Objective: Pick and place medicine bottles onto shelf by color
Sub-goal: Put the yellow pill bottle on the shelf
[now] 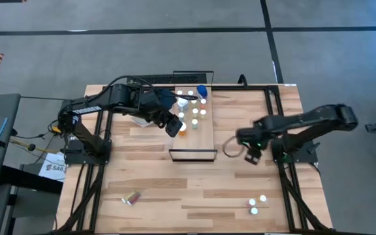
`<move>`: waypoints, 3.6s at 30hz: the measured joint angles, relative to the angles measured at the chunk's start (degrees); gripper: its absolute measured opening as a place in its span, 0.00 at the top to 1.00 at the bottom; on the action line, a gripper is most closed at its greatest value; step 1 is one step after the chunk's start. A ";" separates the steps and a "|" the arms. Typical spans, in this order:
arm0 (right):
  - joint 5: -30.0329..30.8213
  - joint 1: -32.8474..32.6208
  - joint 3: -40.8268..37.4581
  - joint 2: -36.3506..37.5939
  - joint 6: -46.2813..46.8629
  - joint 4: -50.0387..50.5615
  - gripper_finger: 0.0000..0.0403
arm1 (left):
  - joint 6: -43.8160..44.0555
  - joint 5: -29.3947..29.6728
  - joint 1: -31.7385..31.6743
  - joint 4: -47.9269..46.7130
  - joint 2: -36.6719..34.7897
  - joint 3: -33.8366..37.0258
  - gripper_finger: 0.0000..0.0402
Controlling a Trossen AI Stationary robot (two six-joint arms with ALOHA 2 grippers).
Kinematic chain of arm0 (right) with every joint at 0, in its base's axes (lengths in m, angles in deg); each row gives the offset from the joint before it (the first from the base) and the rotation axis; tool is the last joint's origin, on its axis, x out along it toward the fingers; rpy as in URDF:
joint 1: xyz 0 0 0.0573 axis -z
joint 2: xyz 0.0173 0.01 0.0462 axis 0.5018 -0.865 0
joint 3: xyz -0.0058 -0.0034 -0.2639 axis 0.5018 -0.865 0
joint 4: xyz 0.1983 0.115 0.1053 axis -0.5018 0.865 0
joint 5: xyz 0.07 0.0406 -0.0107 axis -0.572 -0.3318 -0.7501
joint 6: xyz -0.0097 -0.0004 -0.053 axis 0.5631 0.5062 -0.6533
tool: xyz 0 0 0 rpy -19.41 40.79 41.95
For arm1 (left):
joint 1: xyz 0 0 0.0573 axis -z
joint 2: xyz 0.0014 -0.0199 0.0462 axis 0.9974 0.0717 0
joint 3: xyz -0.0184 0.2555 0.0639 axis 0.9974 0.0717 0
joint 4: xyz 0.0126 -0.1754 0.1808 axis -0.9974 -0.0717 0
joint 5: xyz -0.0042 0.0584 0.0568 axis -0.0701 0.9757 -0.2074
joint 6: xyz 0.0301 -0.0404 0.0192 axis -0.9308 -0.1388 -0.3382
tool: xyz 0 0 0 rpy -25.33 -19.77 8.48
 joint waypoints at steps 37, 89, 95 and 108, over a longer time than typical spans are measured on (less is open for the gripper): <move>1.46 -50.77 -5.01 -3.29 23.14 -28.30 0.49 | 9.11 9.51 16.77 0.08 4.48 0.18 0.47; 8.77 -51.23 -6.28 -9.09 21.42 -36.51 0.38 | 9.60 12.27 17.34 0.02 4.44 0.18 0.47; 8.62 -51.21 -6.28 -12.44 21.42 -35.48 0.38 | 9.54 12.29 17.34 0.01 4.44 0.18 0.47; 4.85 -51.28 -6.28 -12.97 21.46 -35.63 0.47 | 9.51 12.19 17.34 0.02 4.44 0.18 0.47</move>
